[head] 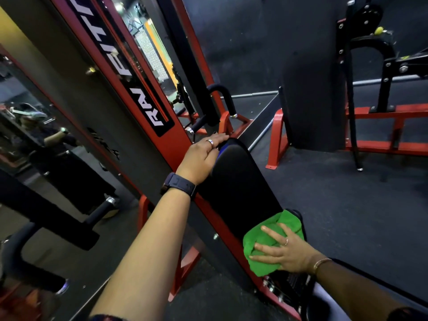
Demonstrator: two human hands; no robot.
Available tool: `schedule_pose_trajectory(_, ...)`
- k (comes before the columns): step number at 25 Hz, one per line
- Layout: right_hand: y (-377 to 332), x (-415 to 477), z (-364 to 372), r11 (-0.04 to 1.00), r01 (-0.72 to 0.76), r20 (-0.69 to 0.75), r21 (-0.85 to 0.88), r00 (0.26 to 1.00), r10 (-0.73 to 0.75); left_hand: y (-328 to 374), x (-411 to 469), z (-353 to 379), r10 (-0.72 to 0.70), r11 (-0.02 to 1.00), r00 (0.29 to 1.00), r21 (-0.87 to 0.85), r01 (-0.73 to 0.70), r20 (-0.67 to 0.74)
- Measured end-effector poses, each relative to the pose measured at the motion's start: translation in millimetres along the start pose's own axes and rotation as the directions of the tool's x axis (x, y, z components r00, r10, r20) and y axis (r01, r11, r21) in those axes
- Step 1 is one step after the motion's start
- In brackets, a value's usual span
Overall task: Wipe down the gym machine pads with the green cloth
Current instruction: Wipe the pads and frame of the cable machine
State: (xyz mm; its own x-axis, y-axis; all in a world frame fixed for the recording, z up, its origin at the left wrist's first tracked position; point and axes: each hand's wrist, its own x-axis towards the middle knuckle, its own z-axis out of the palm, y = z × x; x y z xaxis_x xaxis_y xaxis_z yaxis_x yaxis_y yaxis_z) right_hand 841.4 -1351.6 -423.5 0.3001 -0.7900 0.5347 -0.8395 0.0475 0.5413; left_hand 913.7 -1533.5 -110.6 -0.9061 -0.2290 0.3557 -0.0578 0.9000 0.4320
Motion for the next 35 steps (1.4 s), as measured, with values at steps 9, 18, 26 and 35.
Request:
schedule_pose_trajectory(9,105.1,113.9,-115.7,0.300,-0.450,0.012,0.841,0.571,0.821,9.8,-35.0,11.9,-0.010,1.000,0.988,0.004,0.010,-0.152)
schedule_pose_trajectory(18,46.5,183.3,-183.0,-0.076,-0.245,0.216,0.967,0.614,0.759,58.1,-119.7,12.1,-0.411,0.694,0.874,-0.710,0.117,-0.258)
schedule_pose_trajectory(26,-59.1,203.9,-272.9,-0.231,-0.108,0.218,0.967,0.820,0.529,95.0,-281.8,-10.8,-0.577,0.718,0.634,-0.690,0.093,-0.515)
schedule_pose_trajectory(35,-209.6,184.9,-403.0,-0.596,-0.105,0.136,0.796,0.991,0.007,192.8,-489.3,-38.6,-0.660,0.750,0.220,-0.647,0.139,-0.718)
